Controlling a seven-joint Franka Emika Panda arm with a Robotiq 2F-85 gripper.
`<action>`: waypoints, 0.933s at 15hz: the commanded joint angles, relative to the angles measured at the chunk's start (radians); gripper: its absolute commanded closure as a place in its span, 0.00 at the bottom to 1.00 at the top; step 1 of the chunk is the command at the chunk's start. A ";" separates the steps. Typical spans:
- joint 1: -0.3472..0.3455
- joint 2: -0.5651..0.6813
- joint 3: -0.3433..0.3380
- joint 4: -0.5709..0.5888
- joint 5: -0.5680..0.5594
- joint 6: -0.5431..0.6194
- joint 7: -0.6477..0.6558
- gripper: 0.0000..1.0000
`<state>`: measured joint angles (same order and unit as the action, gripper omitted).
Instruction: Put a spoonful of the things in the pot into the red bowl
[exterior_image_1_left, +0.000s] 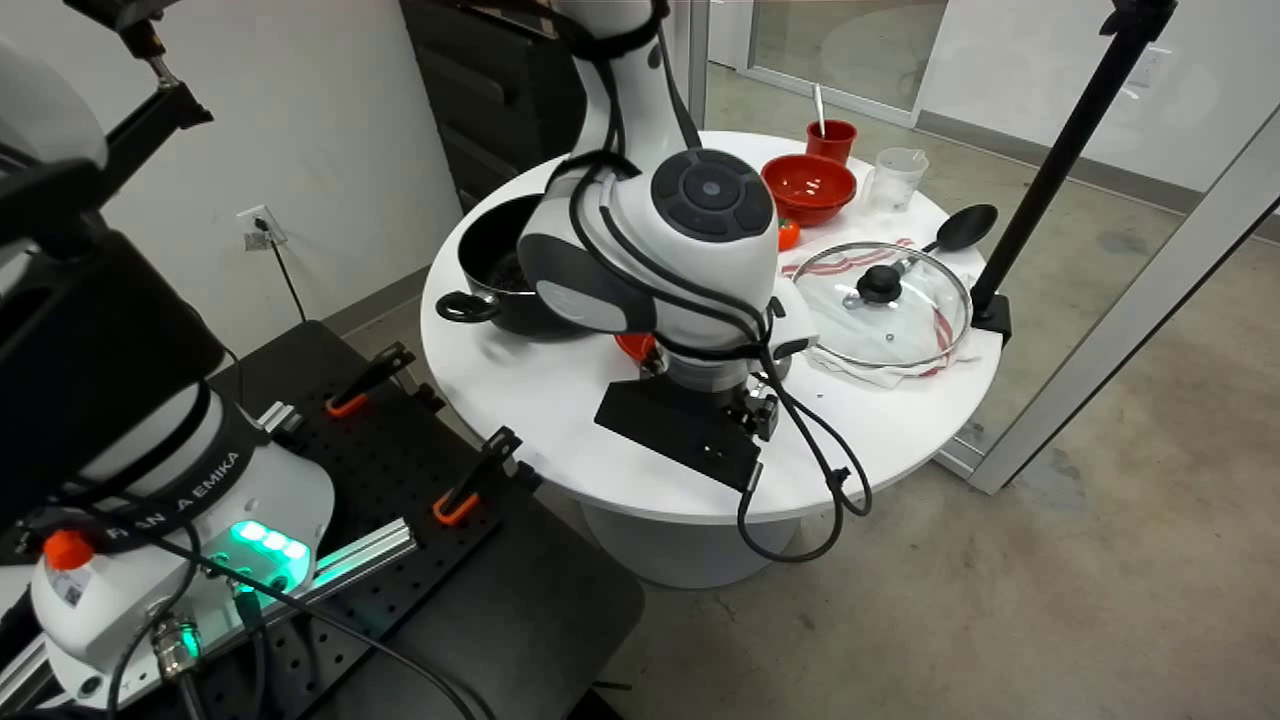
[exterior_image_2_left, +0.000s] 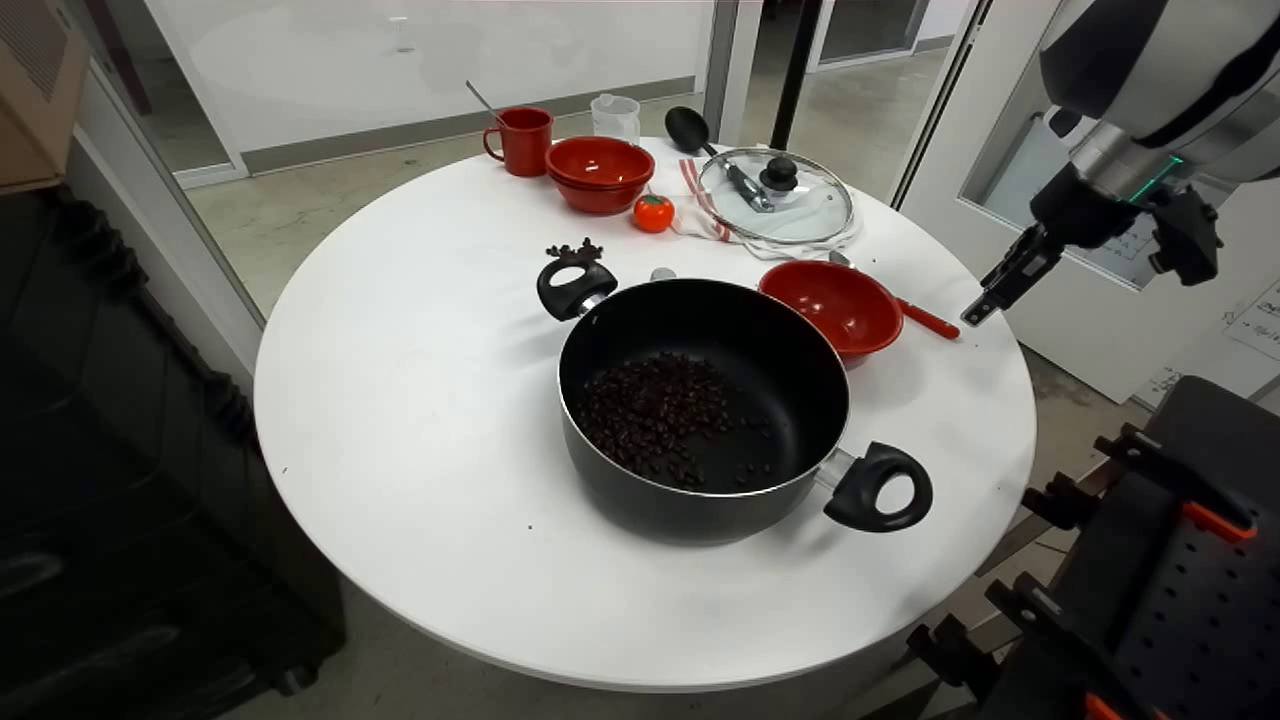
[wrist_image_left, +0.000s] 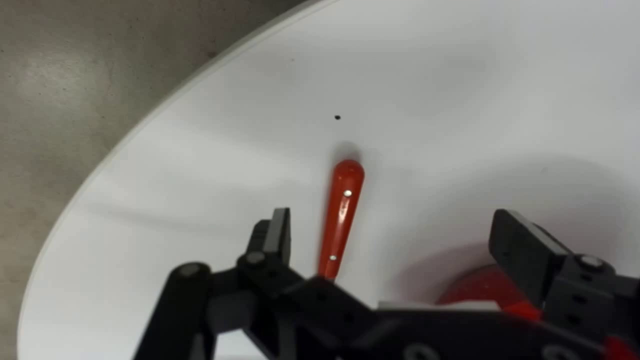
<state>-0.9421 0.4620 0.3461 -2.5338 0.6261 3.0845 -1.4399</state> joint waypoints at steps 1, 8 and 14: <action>-0.065 0.073 0.046 0.044 0.012 0.061 -0.043 0.00; -0.174 0.147 0.161 0.052 -0.001 0.136 -0.068 0.00; -0.176 0.182 0.201 0.040 -0.017 0.240 -0.064 0.08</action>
<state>-1.1046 0.6212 0.5159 -2.4870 0.6196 3.2611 -1.4884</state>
